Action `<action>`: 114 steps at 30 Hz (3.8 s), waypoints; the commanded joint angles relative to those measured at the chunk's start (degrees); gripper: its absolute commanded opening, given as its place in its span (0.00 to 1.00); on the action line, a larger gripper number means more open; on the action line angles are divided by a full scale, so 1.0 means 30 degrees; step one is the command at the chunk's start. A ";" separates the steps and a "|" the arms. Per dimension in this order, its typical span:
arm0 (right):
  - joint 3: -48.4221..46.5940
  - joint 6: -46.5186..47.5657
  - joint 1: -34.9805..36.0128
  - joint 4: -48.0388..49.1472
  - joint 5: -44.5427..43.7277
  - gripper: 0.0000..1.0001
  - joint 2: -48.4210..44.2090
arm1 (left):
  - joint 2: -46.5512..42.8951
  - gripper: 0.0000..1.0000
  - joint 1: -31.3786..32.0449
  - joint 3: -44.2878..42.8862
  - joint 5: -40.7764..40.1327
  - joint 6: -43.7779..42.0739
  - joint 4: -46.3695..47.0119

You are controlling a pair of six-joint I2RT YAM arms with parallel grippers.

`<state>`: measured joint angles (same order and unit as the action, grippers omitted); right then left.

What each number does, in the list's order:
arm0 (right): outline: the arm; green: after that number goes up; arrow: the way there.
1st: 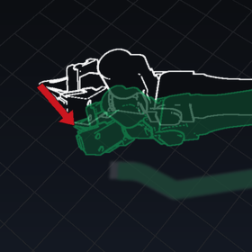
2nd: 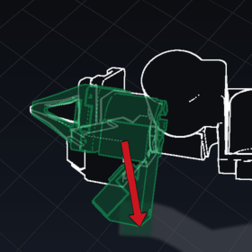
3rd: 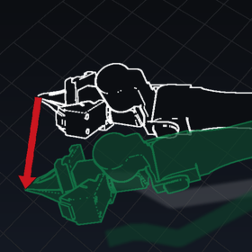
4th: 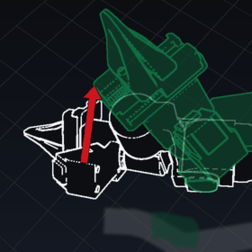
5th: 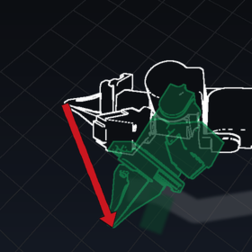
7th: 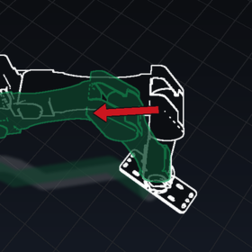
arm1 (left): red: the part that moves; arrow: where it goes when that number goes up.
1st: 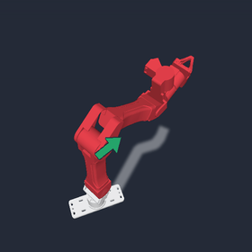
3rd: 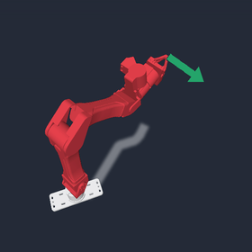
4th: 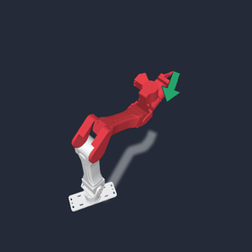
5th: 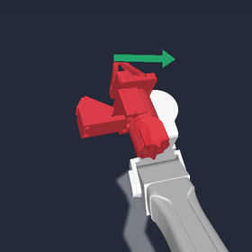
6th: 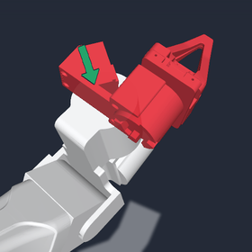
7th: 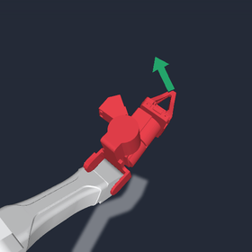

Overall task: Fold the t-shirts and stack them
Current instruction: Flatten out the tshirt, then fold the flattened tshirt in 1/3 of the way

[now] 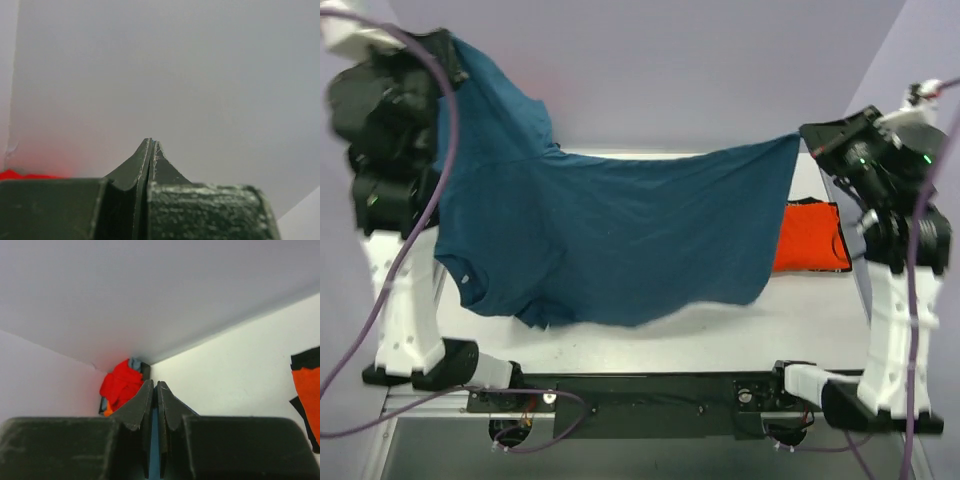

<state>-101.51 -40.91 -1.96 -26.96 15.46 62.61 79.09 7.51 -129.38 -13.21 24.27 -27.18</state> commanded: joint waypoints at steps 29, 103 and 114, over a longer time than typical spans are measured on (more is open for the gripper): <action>0.0150 -0.4438 -0.4709 0.5466 0.7412 0.00 0.9105 | 0.4642 0.00 -0.1448 0.3998 0.6543 0.2339 1.0606; 1.0959 -0.2010 -0.2161 0.2893 -0.1845 0.00 1.0419 | 0.3226 0.00 0.2683 2.0220 0.0273 0.2017 1.2458; 0.9816 -0.1922 -0.2189 0.2893 -0.1377 0.05 1.2027 | 0.5099 0.00 0.2537 1.8753 0.0595 0.2074 1.2253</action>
<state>-69.25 -47.42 -8.58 -18.09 9.98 96.16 92.07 15.90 -69.93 -12.56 30.76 7.57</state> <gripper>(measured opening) 0.008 0.020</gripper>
